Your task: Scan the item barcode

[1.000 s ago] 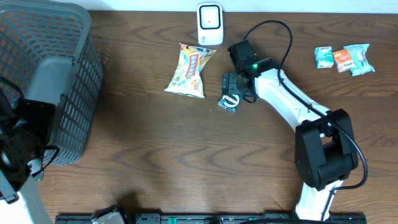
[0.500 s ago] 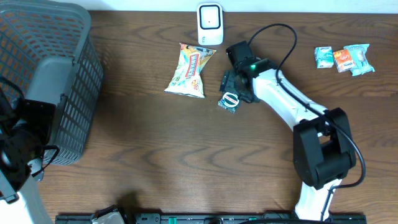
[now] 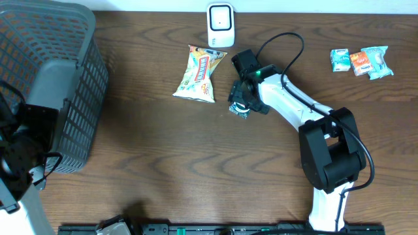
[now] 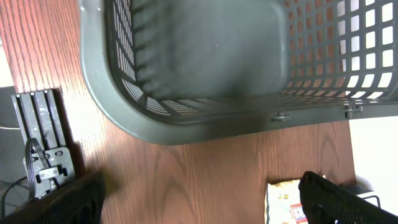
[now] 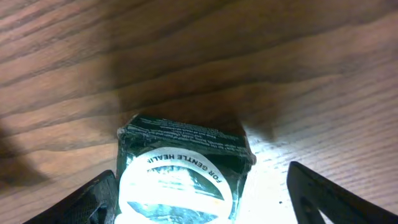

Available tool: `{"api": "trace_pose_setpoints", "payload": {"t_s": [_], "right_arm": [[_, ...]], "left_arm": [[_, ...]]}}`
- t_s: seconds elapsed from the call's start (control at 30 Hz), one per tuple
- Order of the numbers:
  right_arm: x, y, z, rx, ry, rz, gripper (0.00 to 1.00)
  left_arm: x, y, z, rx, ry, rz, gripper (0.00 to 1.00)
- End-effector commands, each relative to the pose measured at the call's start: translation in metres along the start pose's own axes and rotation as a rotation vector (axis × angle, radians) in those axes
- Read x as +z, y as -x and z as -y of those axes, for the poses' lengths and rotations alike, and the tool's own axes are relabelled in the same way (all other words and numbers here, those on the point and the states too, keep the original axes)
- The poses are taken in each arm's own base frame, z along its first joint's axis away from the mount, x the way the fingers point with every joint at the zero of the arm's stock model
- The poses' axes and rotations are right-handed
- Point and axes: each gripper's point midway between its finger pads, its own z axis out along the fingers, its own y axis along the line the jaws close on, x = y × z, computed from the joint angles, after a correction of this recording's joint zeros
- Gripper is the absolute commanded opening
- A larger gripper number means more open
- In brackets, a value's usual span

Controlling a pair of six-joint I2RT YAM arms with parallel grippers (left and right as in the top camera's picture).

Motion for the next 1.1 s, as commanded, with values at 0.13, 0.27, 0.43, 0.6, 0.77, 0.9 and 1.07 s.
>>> {"api": "trace_pose_setpoints", "payload": {"t_s": [0.13, 0.27, 0.43, 0.6, 0.77, 0.9, 1.07], "right_arm": [[0.011, -0.011, -0.002, 0.027, -0.024, -0.015, 0.78], [0.023, -0.017, 0.001, 0.021, -0.046, -0.036, 0.78], [0.024, -0.017, 0.0, 0.012, -0.044, -0.038, 0.69], [0.022, -0.011, -0.002, -0.046, -0.031, -0.027, 0.61], [0.009, 0.005, -0.014, -0.171, 0.009, 0.013, 0.57], [-0.005, 0.019, -0.025, -0.219, 0.035, 0.063, 0.57], [-0.025, 0.05, -0.039, -0.28, 0.048, 0.187, 0.55]], "left_arm": [[-0.002, -0.003, -0.01, -0.004, 0.041, -0.012, 0.98], [-0.002, -0.003, -0.01, -0.004, 0.041, -0.012, 0.98], [-0.002, -0.003, -0.01, -0.004, 0.041, -0.012, 0.98], [-0.002, -0.003, -0.01, -0.004, 0.041, -0.012, 0.98], [-0.002, -0.003, -0.01, -0.004, 0.041, -0.012, 0.98], [-0.002, -0.003, -0.01, -0.004, 0.041, -0.012, 0.98], [-0.002, -0.003, -0.01, -0.004, 0.041, -0.012, 0.98]]}}
